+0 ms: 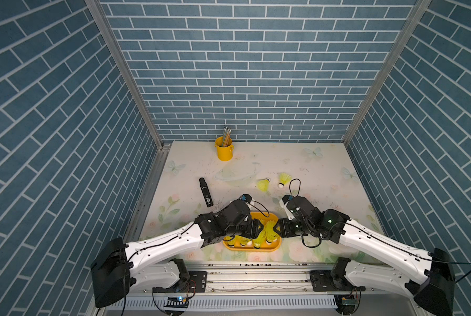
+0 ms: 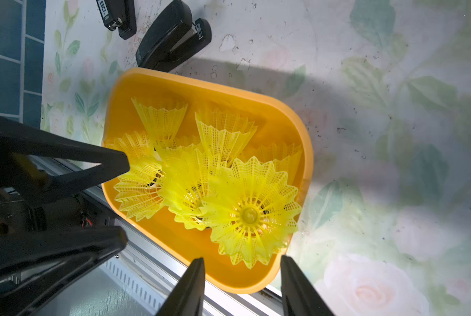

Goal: Put the shuttlecocks into the storage box
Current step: Place the shuttlecock in the storage box, then pick up the shuttlecock at the center of the board.

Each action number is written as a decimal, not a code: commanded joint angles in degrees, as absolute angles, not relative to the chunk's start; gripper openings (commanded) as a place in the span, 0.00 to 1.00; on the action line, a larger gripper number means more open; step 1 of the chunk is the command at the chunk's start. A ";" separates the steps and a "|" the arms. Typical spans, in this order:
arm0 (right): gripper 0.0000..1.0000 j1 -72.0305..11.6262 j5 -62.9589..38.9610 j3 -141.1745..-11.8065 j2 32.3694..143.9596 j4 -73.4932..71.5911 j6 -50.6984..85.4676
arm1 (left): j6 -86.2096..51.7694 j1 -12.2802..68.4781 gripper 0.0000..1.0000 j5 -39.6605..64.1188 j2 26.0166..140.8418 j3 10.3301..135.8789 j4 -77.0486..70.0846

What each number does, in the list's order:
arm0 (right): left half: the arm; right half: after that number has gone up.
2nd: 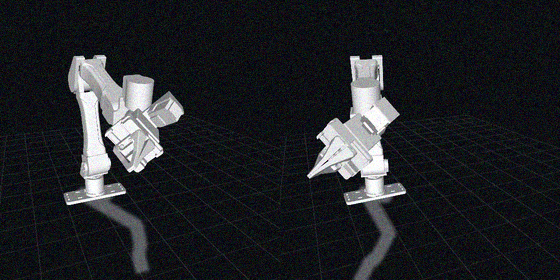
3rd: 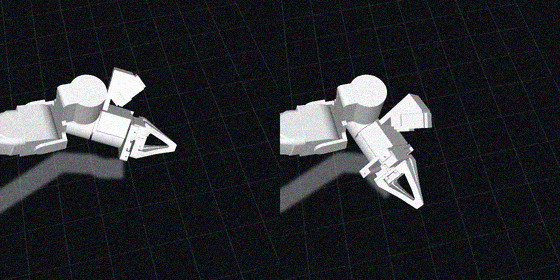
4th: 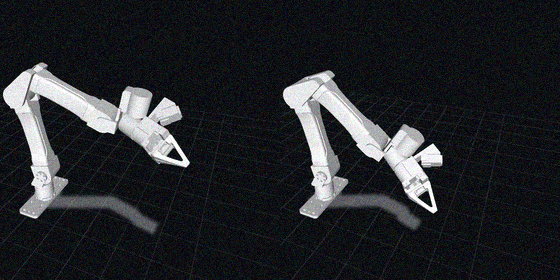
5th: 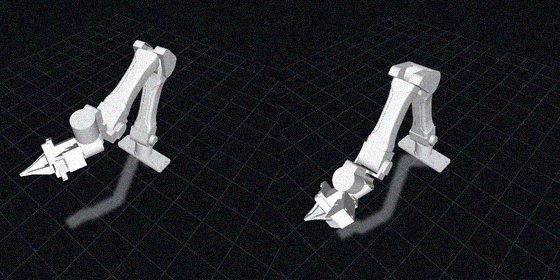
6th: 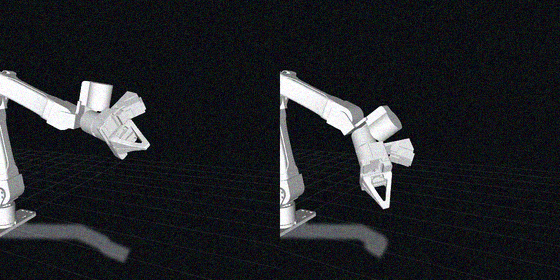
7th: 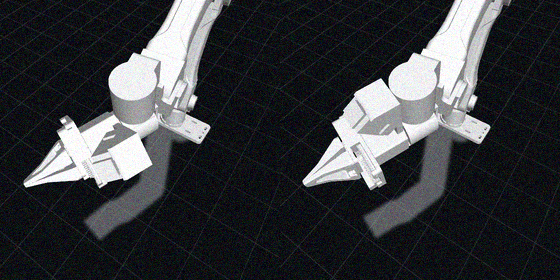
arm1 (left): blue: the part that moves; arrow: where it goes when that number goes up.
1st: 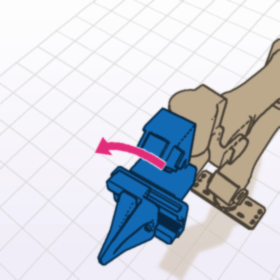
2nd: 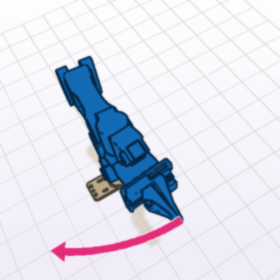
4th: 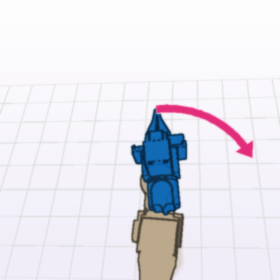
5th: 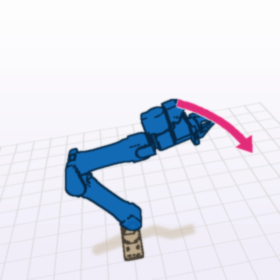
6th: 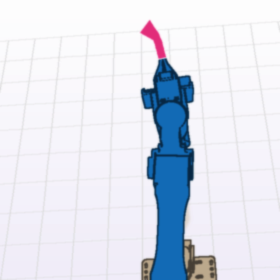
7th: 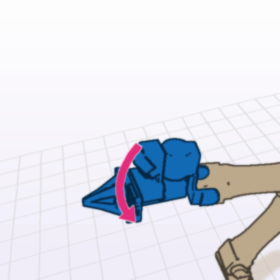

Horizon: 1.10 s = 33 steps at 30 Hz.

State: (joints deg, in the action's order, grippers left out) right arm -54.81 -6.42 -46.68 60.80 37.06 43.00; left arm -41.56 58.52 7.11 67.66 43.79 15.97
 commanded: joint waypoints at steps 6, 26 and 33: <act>0.51 -47.41 -1.10 -58.43 66.06 42.31 30.27 | -40.58 54.84 0.69 8.25 68.59 48.34 15.98; 0.57 -27.86 2.67 -63.38 88.78 21.70 33.05 | -30.28 37.59 0.71 19.82 87.78 65.35 14.56; 0.60 -27.86 6.47 -69.08 99.27 19.88 39.42 | -26.83 35.12 0.79 24.82 96.41 71.89 14.88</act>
